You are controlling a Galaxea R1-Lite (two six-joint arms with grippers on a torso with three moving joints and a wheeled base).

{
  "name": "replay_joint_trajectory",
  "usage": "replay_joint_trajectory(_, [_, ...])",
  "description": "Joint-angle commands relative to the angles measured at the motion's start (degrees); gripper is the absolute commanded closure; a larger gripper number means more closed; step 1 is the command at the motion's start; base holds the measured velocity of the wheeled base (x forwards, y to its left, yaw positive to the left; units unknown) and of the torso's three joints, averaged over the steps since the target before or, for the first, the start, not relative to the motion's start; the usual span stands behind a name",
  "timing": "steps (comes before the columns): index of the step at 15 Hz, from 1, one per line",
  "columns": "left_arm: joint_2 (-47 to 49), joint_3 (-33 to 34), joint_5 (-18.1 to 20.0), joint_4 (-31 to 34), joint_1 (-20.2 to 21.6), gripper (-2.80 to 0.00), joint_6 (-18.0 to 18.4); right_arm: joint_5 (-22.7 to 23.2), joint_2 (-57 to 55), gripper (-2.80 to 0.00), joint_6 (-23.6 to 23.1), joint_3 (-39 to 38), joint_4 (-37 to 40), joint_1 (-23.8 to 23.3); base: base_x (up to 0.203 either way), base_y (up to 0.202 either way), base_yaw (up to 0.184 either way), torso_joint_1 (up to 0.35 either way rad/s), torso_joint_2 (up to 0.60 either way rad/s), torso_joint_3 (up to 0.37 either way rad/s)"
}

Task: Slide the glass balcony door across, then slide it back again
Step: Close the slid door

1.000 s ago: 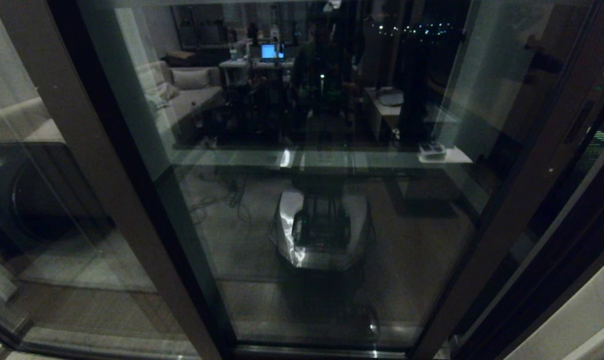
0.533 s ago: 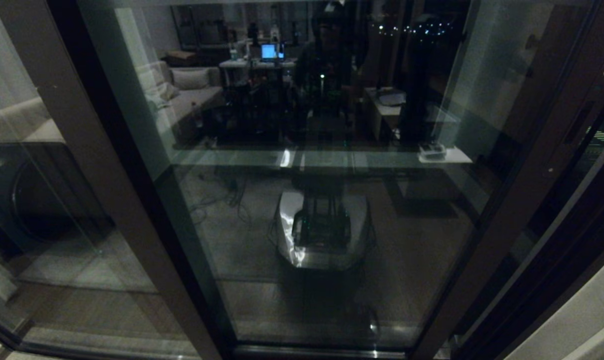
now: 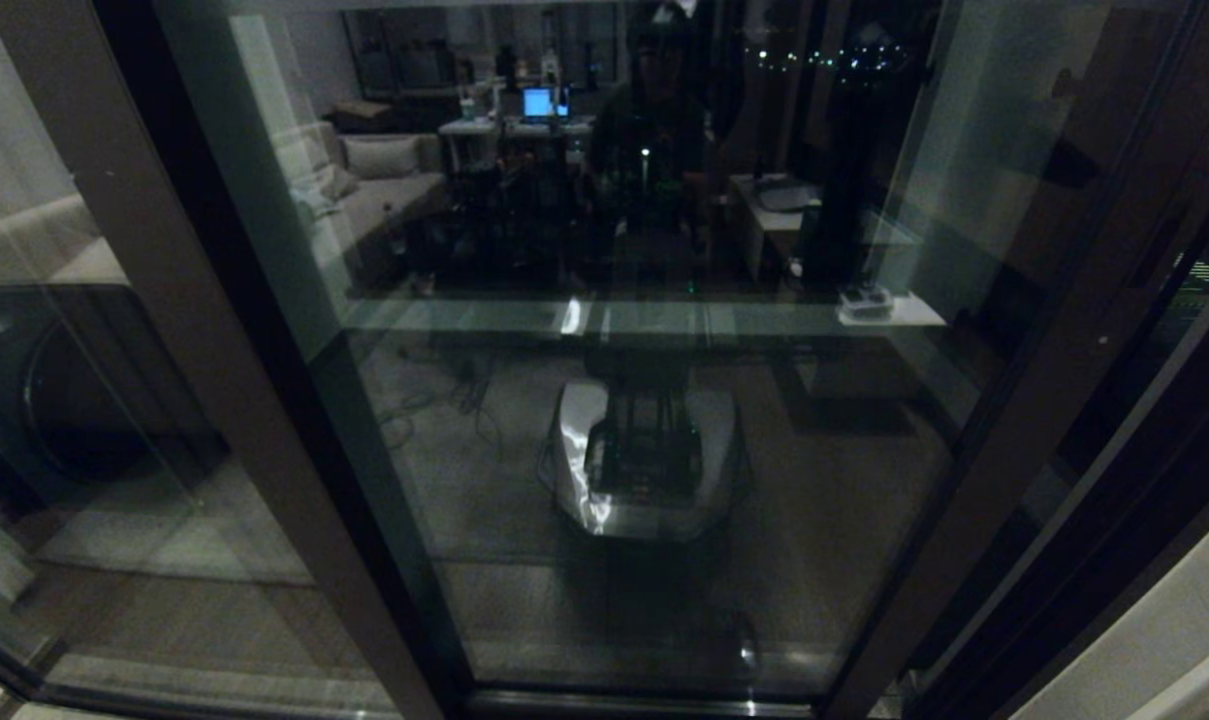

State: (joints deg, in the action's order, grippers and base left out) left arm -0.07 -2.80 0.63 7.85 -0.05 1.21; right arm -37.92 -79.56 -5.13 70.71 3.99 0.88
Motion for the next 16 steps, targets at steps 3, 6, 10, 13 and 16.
replay_joint_trajectory(3, [0.0, 0.0, 0.0, 0.0, 0.0, 0.0, 0.0, 0.0, -0.3, 0.0, 0.0, -0.4, 0.1, -1.0, 0.0, 0.0, 0.0, 0.0, 0.0, 0.0])
replay_joint_trajectory(6, [0.0, 0.0, 0.0, 0.0, 0.0, 0.0, 0.0, 0.0, 3.7, 0.0, -0.2, -1.4, 1.0, -0.6, 0.0, 0.0, 0.0, 0.0, 0.0, 0.0])
replay_joint_trajectory(10, [0.0, 0.0, 0.0, 0.0, 0.0, 0.0, 0.0, 0.8, 5.8, 0.0, 0.3, -2.7, 1.1, 3.2, 0.0, 0.0, 0.0, 0.0, 0.0, 0.0])
replay_joint_trajectory(13, [0.0, 0.0, 0.0, 0.0, 0.0, 0.0, 0.0, 2.9, 3.9, 0.0, 1.5, -2.5, 0.9, 4.6, 0.0, 0.0, 0.0, 0.0, 0.0, 0.0])
replay_joint_trajectory(16, [0.0, 0.0, 0.0, 0.0, 0.0, 0.0, 0.0, 2.9, 1.0, 0.0, 2.4, -2.1, -0.3, 5.6, 0.0, 0.0, 0.0, 0.0, 0.0, 0.0])
